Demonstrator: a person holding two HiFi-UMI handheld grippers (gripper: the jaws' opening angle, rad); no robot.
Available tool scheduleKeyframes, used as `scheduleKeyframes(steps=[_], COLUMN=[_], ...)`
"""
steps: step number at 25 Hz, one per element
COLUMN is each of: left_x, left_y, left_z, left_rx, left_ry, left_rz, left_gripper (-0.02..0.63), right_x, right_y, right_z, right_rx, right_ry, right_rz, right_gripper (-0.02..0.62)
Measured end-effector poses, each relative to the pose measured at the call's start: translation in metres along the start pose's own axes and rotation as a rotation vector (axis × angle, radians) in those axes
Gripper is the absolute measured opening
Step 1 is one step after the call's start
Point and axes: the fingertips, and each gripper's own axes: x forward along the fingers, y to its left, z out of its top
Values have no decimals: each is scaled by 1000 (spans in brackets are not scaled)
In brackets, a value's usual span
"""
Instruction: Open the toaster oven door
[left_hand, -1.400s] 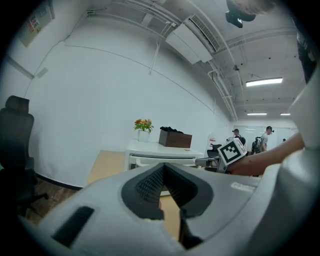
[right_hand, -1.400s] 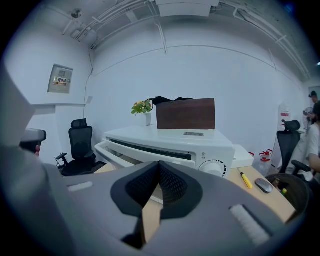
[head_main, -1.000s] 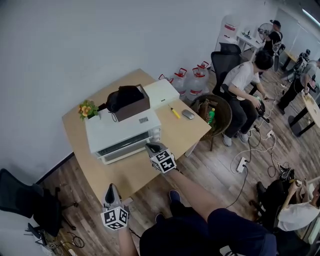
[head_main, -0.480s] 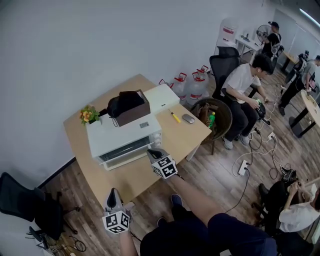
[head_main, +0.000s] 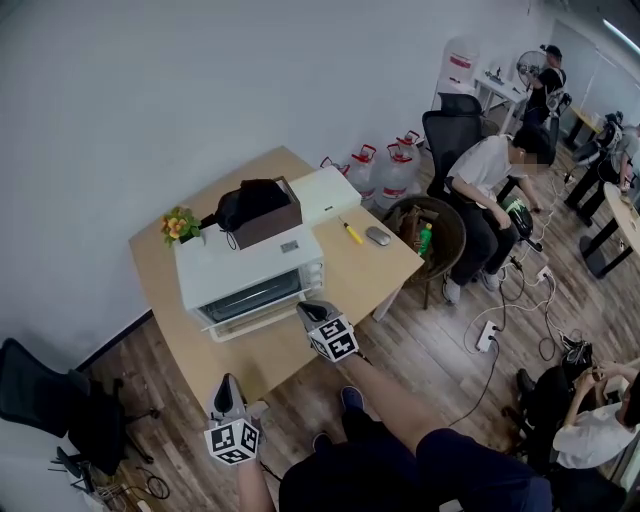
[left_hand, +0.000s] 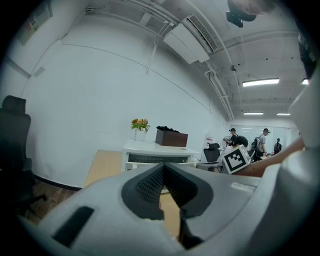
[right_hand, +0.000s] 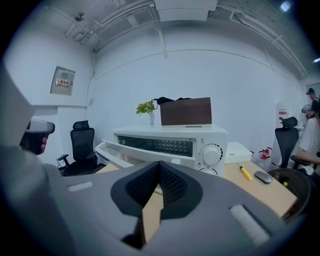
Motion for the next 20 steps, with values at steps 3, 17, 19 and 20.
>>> scheduleKeyframes(steps=[3, 17, 19, 20], left_x=[-1, -3, -3, -3], left_y=[1, 7, 7, 7], left_z=[1, 10, 8, 7], left_rx=[-1, 14, 7, 6], left_ry=[-4, -34, -30, -28], left_rz=[-1, 4, 7, 7], left_gripper=[-5, -5, -5, -5], right_x=[-2, -7, -9, -10], right_y=[1, 8, 9, 9], right_z=[-3, -18, -21, -22], right_rx=[32, 12, 10, 11], right_ry=[0, -4, -2, -2], right_rz=[14, -4, -10, -12], right_gripper=[11, 11, 11, 11])
